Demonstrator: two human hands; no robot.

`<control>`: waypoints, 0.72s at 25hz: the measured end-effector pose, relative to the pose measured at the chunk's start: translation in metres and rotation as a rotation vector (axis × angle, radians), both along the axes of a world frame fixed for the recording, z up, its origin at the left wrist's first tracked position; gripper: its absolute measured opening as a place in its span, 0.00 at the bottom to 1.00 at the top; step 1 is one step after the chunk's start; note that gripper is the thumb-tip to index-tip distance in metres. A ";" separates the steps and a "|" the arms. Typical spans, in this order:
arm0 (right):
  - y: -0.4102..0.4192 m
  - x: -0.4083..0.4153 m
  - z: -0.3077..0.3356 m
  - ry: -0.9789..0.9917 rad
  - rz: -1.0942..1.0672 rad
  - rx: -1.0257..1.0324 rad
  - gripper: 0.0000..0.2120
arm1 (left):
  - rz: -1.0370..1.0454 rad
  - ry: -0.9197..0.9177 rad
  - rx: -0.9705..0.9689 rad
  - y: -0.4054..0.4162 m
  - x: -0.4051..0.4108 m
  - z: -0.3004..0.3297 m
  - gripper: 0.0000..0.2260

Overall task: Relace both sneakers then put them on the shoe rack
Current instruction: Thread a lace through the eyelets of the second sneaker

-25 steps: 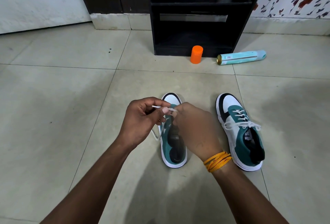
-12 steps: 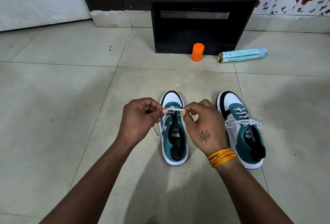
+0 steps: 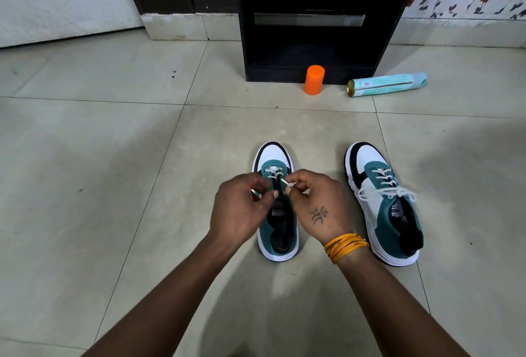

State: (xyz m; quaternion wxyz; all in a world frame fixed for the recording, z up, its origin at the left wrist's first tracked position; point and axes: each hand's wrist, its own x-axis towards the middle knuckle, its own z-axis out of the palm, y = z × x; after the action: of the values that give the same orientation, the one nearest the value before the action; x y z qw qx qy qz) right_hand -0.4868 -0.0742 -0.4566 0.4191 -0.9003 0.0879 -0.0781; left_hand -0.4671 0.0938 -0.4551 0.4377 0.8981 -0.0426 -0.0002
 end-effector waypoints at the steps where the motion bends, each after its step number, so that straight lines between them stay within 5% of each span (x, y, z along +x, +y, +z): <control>1: -0.002 0.002 -0.003 0.018 -0.026 -0.022 0.05 | -0.014 -0.028 0.088 -0.003 -0.003 -0.008 0.08; 6: 0.000 0.010 -0.010 0.048 -0.030 0.001 0.02 | 0.054 -0.039 0.170 -0.017 -0.005 -0.021 0.12; 18: 0.016 0.025 -0.016 -0.001 0.078 -0.157 0.02 | 0.168 0.225 -0.203 -0.005 -0.001 -0.015 0.10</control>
State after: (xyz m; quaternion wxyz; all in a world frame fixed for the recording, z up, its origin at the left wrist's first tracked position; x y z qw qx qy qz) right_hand -0.4613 -0.0582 -0.4724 0.3500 -0.9331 0.0463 -0.0690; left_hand -0.4677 0.0891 -0.4705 0.5267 0.8440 0.0819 -0.0599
